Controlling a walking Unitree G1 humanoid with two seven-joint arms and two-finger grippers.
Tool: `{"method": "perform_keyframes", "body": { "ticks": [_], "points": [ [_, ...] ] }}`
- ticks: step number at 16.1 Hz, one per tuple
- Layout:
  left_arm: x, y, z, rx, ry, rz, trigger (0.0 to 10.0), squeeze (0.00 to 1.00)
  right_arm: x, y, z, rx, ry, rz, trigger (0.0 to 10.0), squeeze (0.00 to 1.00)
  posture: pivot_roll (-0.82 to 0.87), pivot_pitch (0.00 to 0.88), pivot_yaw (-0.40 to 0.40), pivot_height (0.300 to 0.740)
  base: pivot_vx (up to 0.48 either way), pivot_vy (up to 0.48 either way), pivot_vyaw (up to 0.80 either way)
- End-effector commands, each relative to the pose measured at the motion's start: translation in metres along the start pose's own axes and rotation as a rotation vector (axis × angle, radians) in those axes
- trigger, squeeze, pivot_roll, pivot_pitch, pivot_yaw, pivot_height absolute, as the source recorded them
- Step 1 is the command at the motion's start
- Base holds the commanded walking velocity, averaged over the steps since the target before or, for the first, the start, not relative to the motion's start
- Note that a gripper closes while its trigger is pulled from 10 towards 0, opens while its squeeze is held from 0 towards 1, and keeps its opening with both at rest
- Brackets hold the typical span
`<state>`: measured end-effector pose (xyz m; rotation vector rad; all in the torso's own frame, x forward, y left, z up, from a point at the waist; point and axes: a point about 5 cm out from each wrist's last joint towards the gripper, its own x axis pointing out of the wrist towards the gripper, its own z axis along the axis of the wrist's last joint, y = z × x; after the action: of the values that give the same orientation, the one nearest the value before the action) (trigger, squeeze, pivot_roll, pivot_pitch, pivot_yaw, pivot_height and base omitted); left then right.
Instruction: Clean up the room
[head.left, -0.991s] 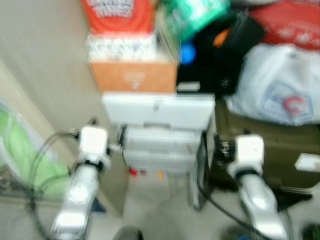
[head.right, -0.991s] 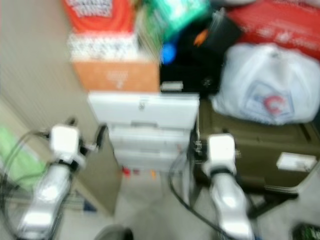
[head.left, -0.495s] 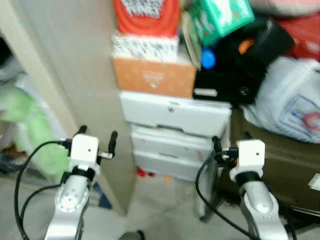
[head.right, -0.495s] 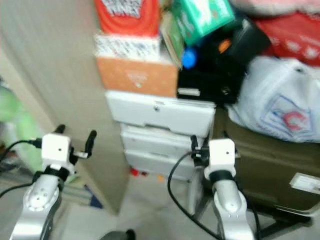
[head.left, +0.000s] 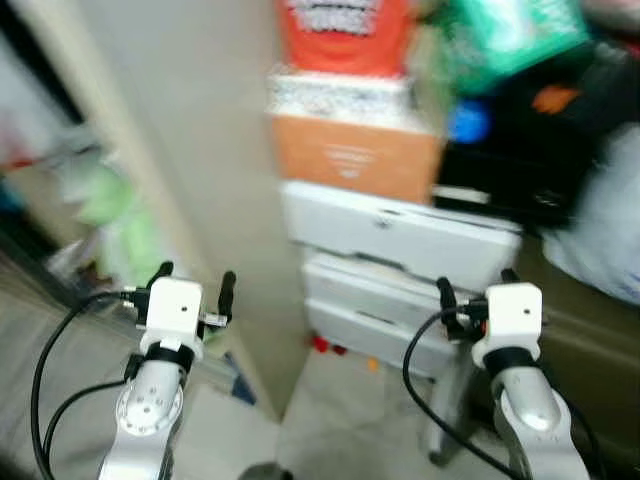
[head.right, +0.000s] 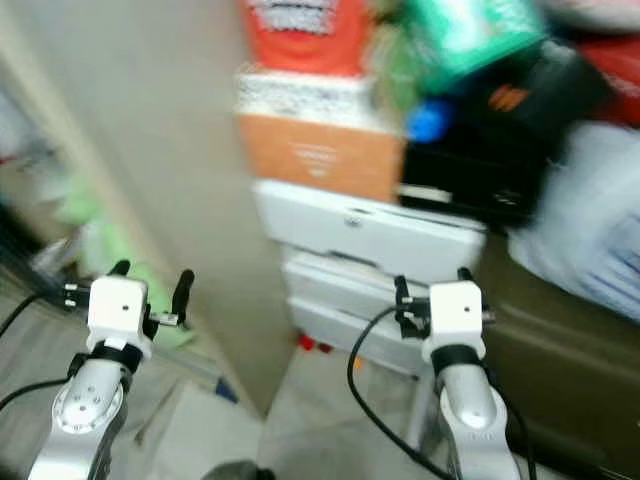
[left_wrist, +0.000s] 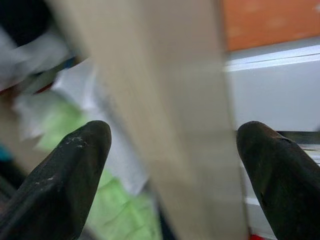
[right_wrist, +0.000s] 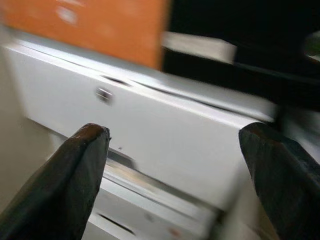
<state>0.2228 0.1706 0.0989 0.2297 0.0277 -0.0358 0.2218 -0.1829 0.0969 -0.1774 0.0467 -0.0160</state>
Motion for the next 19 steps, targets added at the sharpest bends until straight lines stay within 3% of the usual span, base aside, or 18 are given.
{"method": "perform_keyframes", "body": {
  "ticks": [1,4,11,13,18,19],
  "points": [
    [0.0,0.004,-0.003,-0.004,0.019,0.006,10.0,0.0,0.001,0.007,0.001,0.021,0.003,0.01,10.0,0.0,-0.02,0.0,0.038,0.74,0.0,0.0,0.79],
    [-0.005,0.006,-0.003,-0.011,0.024,0.016,10.0,0.0,-0.01,0.005,-0.001,-0.01,0.011,0.026,10.0,0.0,-0.01,0.0,0.027,0.74,0.0,0.0,0.79],
    [0.0,0.011,0.002,-0.011,-0.004,0.025,10.0,0.0,-0.01,0.002,-0.003,-0.019,0.016,0.031,10.0,0.0,-0.02,0.0,0.016,0.74,0.0,0.0,0.79],
    [-0.001,0.015,0.003,-0.007,-0.003,0.072,10.0,0.0,-0.012,0.001,-0.002,-0.025,0.013,0.056,10.0,0.0,-0.02,0.0,0.011,0.74,0.0,0.0,0.79],
    [-0.005,0.014,-0.006,-0.021,0.044,0.095,10.0,0.0,-0.015,0.021,-0.002,0.084,0.04,0.355,10.0,0.0,-0.02,0.0,0.002,0.74,0.0,0.0,0.79],
    [-0.005,0.013,-0.008,-0.057,0.067,0.096,10.0,0.0,-0.017,0.029,-0.002,0.108,0.052,0.478,10.0,0.0,-0.02,0.0,0.001,0.74,0.0,0.0,0.79]
  ]
}}
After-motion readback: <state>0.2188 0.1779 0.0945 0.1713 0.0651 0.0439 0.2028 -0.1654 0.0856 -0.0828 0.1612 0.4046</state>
